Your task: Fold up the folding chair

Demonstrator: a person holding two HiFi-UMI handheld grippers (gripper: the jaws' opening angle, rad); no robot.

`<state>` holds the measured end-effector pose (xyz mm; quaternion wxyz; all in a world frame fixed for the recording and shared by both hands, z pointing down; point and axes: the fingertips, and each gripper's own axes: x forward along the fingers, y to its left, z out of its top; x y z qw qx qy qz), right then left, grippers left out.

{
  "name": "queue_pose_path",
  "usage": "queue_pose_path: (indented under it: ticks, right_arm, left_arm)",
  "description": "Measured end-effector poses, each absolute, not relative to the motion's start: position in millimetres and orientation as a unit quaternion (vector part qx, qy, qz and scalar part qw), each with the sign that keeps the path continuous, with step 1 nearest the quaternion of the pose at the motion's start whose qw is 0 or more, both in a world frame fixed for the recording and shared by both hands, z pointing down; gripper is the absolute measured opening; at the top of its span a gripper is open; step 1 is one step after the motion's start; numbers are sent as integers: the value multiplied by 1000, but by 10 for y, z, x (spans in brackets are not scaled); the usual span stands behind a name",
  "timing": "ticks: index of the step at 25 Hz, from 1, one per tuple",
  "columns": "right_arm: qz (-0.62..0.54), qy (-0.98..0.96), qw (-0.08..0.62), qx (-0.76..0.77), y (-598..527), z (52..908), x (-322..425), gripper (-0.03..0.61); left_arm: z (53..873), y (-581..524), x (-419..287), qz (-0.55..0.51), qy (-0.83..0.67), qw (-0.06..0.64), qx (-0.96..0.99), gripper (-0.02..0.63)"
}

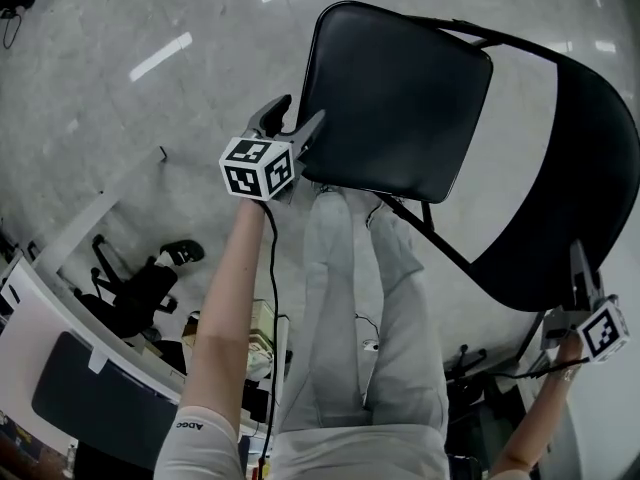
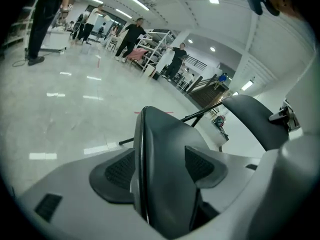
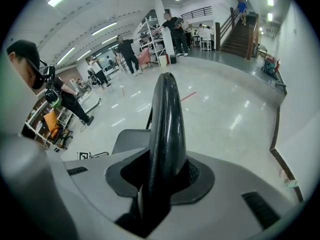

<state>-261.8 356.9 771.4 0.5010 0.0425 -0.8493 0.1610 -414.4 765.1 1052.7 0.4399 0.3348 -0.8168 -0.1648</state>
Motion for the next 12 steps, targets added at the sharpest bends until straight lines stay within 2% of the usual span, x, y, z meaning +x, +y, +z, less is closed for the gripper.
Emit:
queue_pose_path:
  ticks: [12]
  right_arm:
    - [164,-848,502,51,3535,7682,-2574,115]
  left_arm:
    - [11197,7654,-4098,-330,-700,523,358,318]
